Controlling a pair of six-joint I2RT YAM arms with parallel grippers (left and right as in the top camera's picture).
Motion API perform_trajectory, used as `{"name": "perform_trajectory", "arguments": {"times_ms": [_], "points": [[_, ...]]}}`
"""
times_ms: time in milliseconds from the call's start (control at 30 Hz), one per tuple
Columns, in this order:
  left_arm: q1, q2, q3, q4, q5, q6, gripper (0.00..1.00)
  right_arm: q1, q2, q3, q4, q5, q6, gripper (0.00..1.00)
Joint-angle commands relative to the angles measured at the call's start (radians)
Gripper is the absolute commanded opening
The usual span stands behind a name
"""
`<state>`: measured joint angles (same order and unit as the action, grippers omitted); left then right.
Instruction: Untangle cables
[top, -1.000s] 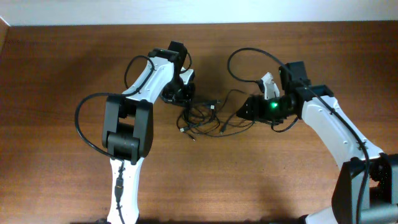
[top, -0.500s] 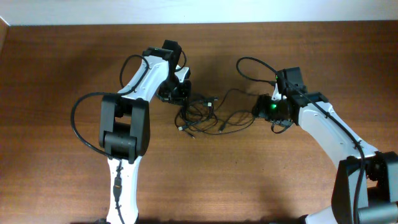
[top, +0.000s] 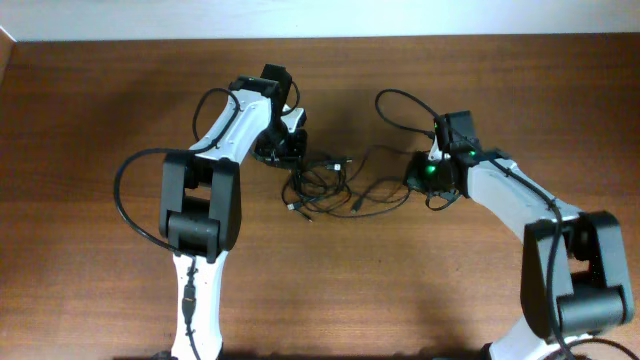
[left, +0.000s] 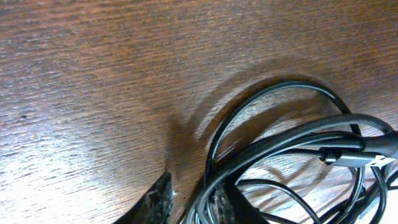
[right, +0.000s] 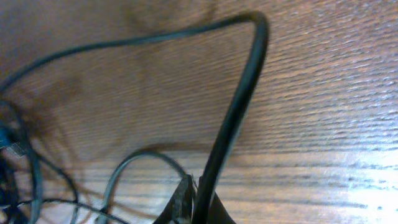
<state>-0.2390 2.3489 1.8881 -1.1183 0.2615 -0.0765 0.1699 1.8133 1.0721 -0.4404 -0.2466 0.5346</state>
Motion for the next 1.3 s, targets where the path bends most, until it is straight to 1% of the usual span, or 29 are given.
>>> {"name": "perform_trajectory", "arguments": {"times_ms": [0,100,133,167,200,233,267,300,333,400,433,467,500,567,600,667,700,767,800,867,900,967,1000,1067,1133,1167,1200,1267], "points": [[0.005,0.018,-0.008,0.000,0.016,-0.006,0.29,0.000,-0.207,0.084,-0.041,-0.034,-0.006,0.04],[0.005,0.018,-0.008,0.003,0.016,-0.006,0.76,0.001,-0.383,0.125,-0.061,-0.091,-0.005,0.04],[0.005,0.018,-0.008,0.003,0.016,-0.006,0.79,0.001,-0.422,0.129,-0.061,-0.104,-0.002,0.04],[0.005,0.018,-0.008,0.003,0.016,-0.006,0.76,0.001,-0.455,0.136,-0.061,-0.111,-0.002,0.04],[0.005,0.018,-0.008,0.004,0.016,-0.006,0.63,0.001,-0.487,0.151,-0.077,-0.113,-0.002,0.04],[0.005,0.018,-0.008,0.005,0.016,-0.006,0.54,0.001,-0.500,0.174,-0.109,-0.113,-0.002,0.04],[0.005,0.018,-0.008,0.008,0.016,-0.006,0.49,0.001,-0.502,0.223,-0.175,-0.112,-0.002,0.04],[0.005,0.018,-0.008,0.008,0.016,-0.006,0.52,0.001,-0.498,0.280,-0.245,-0.106,-0.002,0.04],[0.005,0.018,-0.008,0.008,0.015,-0.006,0.59,0.005,-0.491,0.369,-0.351,-0.060,-0.003,0.04],[0.005,0.018,-0.008,0.008,0.016,-0.007,0.67,0.027,-0.475,0.479,-0.467,0.007,-0.027,0.04],[0.006,0.018,-0.008,0.007,0.016,-0.011,0.72,0.040,-0.466,0.521,-0.509,0.031,-0.030,0.04],[0.006,0.018,-0.008,0.003,0.016,-0.014,0.94,0.063,-0.448,0.584,-0.577,0.068,-0.031,0.04],[0.006,0.018,-0.008,-0.004,0.016,-0.014,0.99,0.085,-0.428,0.628,-0.632,0.100,-0.033,0.04],[0.008,0.018,-0.008,-0.012,0.026,-0.013,0.99,0.103,-0.393,0.679,-0.719,0.132,-0.047,0.04],[0.013,0.018,-0.008,-0.017,0.064,-0.012,0.99,0.105,-0.351,0.726,-0.819,0.153,-0.056,0.04],[0.027,0.018,-0.008,-0.018,0.162,0.064,0.99,0.105,-0.284,0.799,-0.951,0.204,-0.080,0.04],[0.035,0.018,-0.008,-0.019,0.233,0.113,0.99,0.104,-0.247,0.849,-1.021,0.246,-0.094,0.04],[0.043,0.018,-0.008,-0.023,0.357,0.207,0.99,0.104,-0.182,0.977,-1.151,0.348,-0.093,0.04],[0.046,0.018,-0.008,-0.029,0.415,0.245,0.99,0.104,-0.163,1.035,-1.200,0.366,-0.093,0.04],[0.047,0.018,-0.008,-0.032,0.459,0.259,0.99,0.104,-0.142,1.122,-1.236,0.360,-0.093,0.04],[0.047,0.018,-0.008,-0.043,0.501,0.296,0.99,0.104,-0.142,1.130,-1.231,0.352,-0.094,0.04],[0.048,0.011,-0.001,-0.114,0.644,0.439,0.99,0.104,-0.142,1.133,-1.213,0.307,-0.150,0.04],[0.052,-0.007,0.010,-0.153,0.658,0.489,0.99,0.104,-0.138,1.133,-1.196,0.270,-0.165,0.04],[0.049,-0.064,0.011,-0.190,0.657,0.536,1.00,0.104,-0.136,1.133,-1.162,0.253,-0.165,0.04],[0.039,-0.140,0.011,-0.208,0.630,0.543,0.88,0.104,-0.136,1.133,-1.151,0.238,-0.165,0.04],[0.013,-0.176,0.011,-0.212,0.573,0.542,0.73,0.104,-0.136,1.133,-1.151,0.238,-0.178,0.04],[-0.010,-0.189,0.011,-0.220,0.531,0.542,0.65,0.104,-0.136,1.133,-1.152,0.238,-0.196,0.04],[-0.079,-0.193,0.011,-0.238,0.423,0.516,0.66,0.104,-0.136,1.133,-1.157,0.229,-0.199,0.04]]}}
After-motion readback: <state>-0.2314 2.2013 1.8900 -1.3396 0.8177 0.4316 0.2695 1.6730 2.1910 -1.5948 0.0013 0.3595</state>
